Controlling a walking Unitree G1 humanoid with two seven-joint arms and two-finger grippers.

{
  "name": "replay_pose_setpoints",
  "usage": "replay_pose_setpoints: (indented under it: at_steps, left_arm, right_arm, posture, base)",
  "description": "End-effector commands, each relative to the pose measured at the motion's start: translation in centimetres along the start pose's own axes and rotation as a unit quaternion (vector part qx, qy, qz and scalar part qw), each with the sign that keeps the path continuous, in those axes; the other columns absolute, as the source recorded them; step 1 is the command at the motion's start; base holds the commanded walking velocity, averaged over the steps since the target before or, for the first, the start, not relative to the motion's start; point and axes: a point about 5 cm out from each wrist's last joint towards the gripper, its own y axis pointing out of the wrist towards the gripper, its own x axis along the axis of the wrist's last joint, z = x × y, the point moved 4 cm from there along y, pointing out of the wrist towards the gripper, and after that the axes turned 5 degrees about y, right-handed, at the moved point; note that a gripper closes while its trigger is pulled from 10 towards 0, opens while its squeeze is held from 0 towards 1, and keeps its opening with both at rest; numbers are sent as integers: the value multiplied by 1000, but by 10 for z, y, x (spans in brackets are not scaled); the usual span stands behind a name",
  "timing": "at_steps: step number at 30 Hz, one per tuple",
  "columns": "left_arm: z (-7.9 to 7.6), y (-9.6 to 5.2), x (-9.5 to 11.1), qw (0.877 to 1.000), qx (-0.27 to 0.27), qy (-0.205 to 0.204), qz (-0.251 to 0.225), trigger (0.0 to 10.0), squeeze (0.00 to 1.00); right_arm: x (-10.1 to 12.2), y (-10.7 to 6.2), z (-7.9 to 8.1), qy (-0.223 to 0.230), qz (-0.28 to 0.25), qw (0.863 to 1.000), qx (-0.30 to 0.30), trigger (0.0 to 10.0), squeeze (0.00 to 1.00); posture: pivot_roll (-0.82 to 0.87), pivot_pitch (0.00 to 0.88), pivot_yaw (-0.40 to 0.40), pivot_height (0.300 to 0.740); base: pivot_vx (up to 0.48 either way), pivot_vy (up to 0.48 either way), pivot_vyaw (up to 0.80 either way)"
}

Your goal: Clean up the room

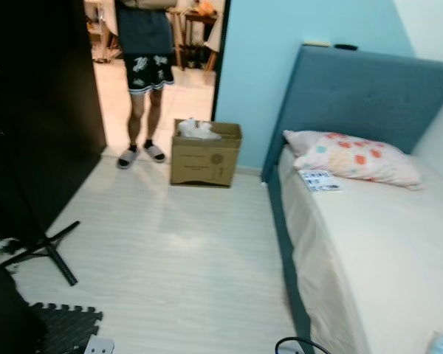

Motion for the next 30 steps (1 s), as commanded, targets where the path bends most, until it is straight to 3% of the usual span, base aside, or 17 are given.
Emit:
replay_pose_setpoints:
  at_steps: [1,10,19,30]
  left_arm:
    - [-3,0,-3,1000,-5,-1,4,10000,0]
    - [-10,0,-3,1000,-11,-5,0,10000,0]
    - [-9,0,-6,1000,-7,-22,3,10000,0]
    - [-13,1,-1,999,-9,-34,-2,10000,0]
  right_arm:
    - [6,0,-1,7,-9,1000,4,10000,0]
    - [3,-1,-7,-29,6,999,-14,10000,0]
    - [-4,-1,-8,-37,21,999,-16,10000,0]
    - [1,-1,-14,-42,17,999,-21,10000,0]
  posture:
    - [216,0,-113,740]
    - [221,0,-130,740]
    - [237,0,-142,740]
    - [239,0,-158,740]
  base:
    - [0,0,0]
    - [0,0,0]
    - [0,0,0]
    - [0,0,-702]
